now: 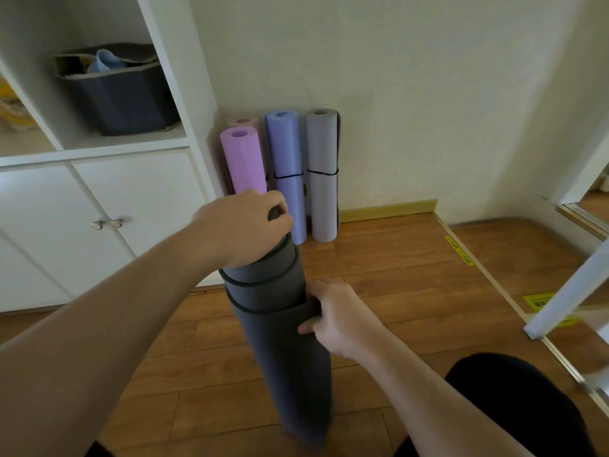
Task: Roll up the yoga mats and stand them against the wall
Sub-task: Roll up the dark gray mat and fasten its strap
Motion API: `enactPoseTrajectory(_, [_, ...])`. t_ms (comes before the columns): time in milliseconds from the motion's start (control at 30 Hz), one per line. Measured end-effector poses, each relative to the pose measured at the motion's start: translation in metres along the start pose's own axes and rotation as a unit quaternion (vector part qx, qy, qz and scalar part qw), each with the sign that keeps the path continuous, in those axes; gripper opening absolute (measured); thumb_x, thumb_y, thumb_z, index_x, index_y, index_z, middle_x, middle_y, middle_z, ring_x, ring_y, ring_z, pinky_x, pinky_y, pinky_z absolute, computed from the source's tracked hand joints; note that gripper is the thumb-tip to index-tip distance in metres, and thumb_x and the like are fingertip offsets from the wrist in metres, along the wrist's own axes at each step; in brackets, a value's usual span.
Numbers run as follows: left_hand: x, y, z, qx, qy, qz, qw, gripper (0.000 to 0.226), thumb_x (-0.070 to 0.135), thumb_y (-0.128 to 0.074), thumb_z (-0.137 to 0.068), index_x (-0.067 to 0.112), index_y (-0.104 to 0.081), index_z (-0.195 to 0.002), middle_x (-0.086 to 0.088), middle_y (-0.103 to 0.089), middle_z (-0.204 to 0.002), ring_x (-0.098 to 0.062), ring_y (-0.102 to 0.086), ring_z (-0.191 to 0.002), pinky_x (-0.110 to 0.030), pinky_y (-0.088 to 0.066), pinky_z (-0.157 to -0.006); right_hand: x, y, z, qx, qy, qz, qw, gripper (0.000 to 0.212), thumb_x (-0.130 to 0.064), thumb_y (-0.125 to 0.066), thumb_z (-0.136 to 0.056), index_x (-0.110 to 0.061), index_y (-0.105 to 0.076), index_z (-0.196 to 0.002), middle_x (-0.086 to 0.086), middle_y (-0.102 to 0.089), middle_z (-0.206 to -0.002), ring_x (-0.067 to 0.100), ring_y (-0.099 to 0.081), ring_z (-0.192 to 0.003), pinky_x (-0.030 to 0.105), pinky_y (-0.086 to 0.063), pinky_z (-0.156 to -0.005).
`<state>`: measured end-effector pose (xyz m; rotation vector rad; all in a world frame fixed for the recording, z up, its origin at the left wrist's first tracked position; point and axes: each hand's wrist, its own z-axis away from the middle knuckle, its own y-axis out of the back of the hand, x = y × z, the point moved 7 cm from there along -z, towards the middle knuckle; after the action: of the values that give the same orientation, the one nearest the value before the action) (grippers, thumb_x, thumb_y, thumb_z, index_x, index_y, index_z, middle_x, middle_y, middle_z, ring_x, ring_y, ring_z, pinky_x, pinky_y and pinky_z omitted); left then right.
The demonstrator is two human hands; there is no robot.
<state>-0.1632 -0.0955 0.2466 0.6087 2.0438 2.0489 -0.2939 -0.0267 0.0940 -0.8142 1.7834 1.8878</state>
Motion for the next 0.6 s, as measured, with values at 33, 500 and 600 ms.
enactPoseTrajectory(33, [0.002,0.0,0.001,-0.001,-0.004,-0.002,1.0,0.025,0.055,-0.038,-0.101,0.041,-0.057,-0.111,0.006,-0.062,-0.109,-0.021,-0.062,-0.093,-0.047,-0.056,-0.085,-0.001,0.001,0.0,0.005,0.01,-0.001,1.0,0.031,-0.025,-0.085,-0.088,-0.027,-0.065,-0.113,-0.01,-0.06,-0.114,0.012,-0.06,-0.103,0.035,-0.055,-0.093])
enactPoseTrajectory(500, [0.01,-0.008,0.0,0.008,0.024,-0.043,0.999,0.04,0.057,-0.032,-0.102,0.039,-0.052,-0.132,0.001,-0.059,-0.129,-0.027,-0.06,-0.108,-0.051,-0.052,-0.094,-0.023,0.024,0.007,0.052,0.061,0.011,0.997,0.028,-0.031,-0.086,-0.087,-0.032,-0.063,-0.101,-0.015,-0.061,-0.108,0.007,-0.06,-0.098,0.03,-0.055,-0.087])
enactPoseTrajectory(600, [0.01,-0.018,-0.003,0.006,0.012,-0.035,0.999,0.044,0.057,-0.03,-0.103,0.038,-0.046,-0.14,0.003,-0.053,-0.14,-0.026,-0.055,-0.121,-0.051,-0.05,-0.097,-0.022,0.027,0.007,0.067,0.058,0.026,0.996,0.03,-0.034,-0.086,-0.086,-0.031,-0.067,-0.109,-0.014,-0.061,-0.108,0.01,-0.061,-0.098,0.031,-0.056,-0.086])
